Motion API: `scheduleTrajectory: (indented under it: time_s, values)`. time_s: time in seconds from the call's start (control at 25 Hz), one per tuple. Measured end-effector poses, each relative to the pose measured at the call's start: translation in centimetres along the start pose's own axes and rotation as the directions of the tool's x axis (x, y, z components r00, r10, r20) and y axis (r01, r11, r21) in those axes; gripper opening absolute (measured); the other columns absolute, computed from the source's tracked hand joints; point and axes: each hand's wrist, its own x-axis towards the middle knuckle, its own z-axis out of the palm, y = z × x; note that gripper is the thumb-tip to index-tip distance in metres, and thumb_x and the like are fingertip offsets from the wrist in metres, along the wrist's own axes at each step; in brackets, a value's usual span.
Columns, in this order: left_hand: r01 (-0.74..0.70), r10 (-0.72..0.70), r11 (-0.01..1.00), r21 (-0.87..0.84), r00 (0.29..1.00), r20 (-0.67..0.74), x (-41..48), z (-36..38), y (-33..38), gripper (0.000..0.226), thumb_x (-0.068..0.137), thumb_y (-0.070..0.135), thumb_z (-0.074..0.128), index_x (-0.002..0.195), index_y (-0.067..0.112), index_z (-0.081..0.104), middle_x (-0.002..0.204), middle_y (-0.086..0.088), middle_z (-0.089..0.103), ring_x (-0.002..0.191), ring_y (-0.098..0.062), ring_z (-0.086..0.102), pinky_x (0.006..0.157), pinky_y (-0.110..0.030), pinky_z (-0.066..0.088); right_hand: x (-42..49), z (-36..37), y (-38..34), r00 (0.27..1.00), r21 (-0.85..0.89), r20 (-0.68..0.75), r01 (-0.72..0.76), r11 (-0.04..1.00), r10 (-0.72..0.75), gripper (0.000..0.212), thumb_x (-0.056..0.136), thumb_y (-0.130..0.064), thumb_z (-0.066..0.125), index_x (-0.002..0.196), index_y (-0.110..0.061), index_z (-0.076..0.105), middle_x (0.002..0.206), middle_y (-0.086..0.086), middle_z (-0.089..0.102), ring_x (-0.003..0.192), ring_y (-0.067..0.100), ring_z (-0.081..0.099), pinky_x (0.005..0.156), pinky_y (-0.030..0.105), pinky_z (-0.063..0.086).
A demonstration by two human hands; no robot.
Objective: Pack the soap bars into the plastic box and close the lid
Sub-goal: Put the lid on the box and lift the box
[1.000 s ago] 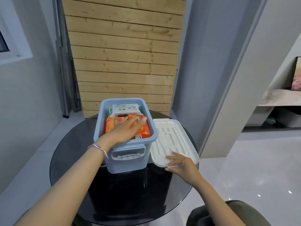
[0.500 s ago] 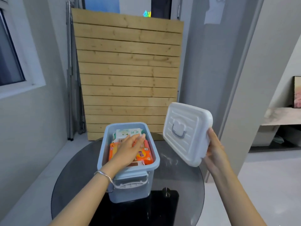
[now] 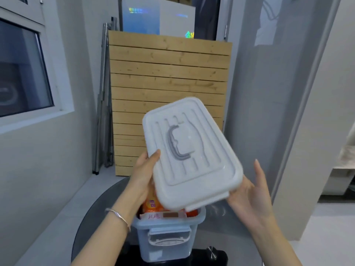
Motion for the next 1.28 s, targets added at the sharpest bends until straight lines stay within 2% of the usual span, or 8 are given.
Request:
scheduleTrajectory:
  time_s: [0.16,0.32,0.48,0.6,0.76,0.88,1.16,1.28]
  values:
    - [0.082,-0.092,0.972,0.221,0.995,0.036,0.8,-3.5,0.4,0.013,0.091,0.023,0.056,0.098,0.023,0.067,0.079,0.005,0.077,0.067,-0.011,0.072,0.052,-0.022,0.053,1.7,-0.1,3.8,0.987,-0.432,-0.144,-0.122,0.893,0.065,0.039,0.092,-0.038,0.052,0.122,-0.016,0.064,0.114,0.008,0.073,0.106,0.025,0.069,0.077,0.035,0.057]
    - [0.179,-0.156,0.947,0.267,0.982,-0.108,1.5,-5.1,-1.9,0.016,0.092,0.022,0.052,0.1,0.016,0.065,0.077,0.0,0.074,0.064,-0.014,0.07,0.048,-0.021,0.051,3.6,0.2,5.8,0.966,-0.65,-0.259,-0.172,0.74,-0.003,0.028,0.095,-0.017,0.049,0.119,-0.021,0.062,0.106,0.003,0.075,0.096,0.024,0.071,0.071,0.034,0.055]
    - [0.308,-0.228,0.803,0.51,0.95,-0.213,2.8,-6.8,-4.9,0.038,0.092,0.022,0.043,0.127,0.008,0.051,0.127,-0.016,0.058,0.116,-0.035,0.055,0.095,-0.043,0.046,5.5,-0.5,7.5,0.927,-0.775,-0.367,-0.349,0.527,0.074,0.027,0.095,-0.014,0.042,0.115,-0.016,0.059,0.1,0.003,0.07,0.092,0.023,0.067,0.074,0.037,0.056]
    - [0.412,-0.317,0.786,0.461,0.909,-0.272,3.3,-7.2,-5.7,0.049,0.093,0.027,0.043,0.137,0.006,0.038,0.131,-0.017,0.054,0.114,-0.034,0.055,0.095,-0.042,0.046,6.1,-0.9,8.2,0.922,-0.802,-0.38,-0.368,0.471,0.073,0.021,0.097,-0.019,0.04,0.109,-0.024,0.056,0.096,-0.005,0.066,0.087,0.015,0.064,0.06,0.028,0.049]
    - [0.482,-0.443,0.858,0.176,0.869,-0.221,3.5,-7.5,-5.9,0.037,0.092,0.028,0.05,0.115,0.001,0.06,0.096,-0.016,0.067,0.086,-0.029,0.063,0.077,-0.035,0.049,6.6,-1.1,8.3,0.91,-0.78,-0.411,-0.382,0.495,0.055,0.019,0.097,-0.02,0.041,0.092,-0.031,0.056,0.09,-0.007,0.065,0.082,0.014,0.063,0.058,0.028,0.048]
    - [0.469,-0.45,0.882,0.048,0.869,-0.208,3.0,-7.4,-5.9,0.028,0.089,0.026,0.055,0.105,0.004,0.065,0.087,-0.014,0.068,0.076,-0.028,0.063,0.064,-0.033,0.049,6.3,-1.4,8.5,0.906,-0.748,-0.42,-0.379,0.544,0.055,0.021,0.096,-0.019,0.045,0.112,-0.023,0.056,0.103,-0.001,0.066,0.091,0.02,0.064,0.068,0.032,0.051]
    - [0.368,-0.346,0.929,-0.039,0.826,-0.445,2.2,-5.3,-7.7,0.032,0.086,0.022,0.059,0.107,-0.002,0.061,0.105,-0.018,0.067,0.085,-0.03,0.063,0.075,-0.037,0.052,2.6,-3.3,9.2,0.866,-0.656,-0.481,-0.252,0.711,-0.136,0.031,0.09,-0.05,0.05,0.111,-0.029,0.059,0.119,-0.005,0.061,0.105,0.011,0.058,0.083,0.033,0.046]
    - [0.201,-0.267,0.964,-0.177,0.745,-0.612,1.4,-1.1,-10.1,0.03,0.087,0.023,0.057,0.105,0.0,0.055,0.13,-0.014,0.056,0.101,-0.033,0.06,0.085,-0.042,0.051,0.8,-5.1,10.1,0.836,-0.54,-0.532,-0.217,0.813,-0.13,0.061,0.083,-0.055,0.059,0.132,-0.021,0.049,0.128,-0.003,0.06,0.117,0.018,0.057,0.1,0.042,0.045]
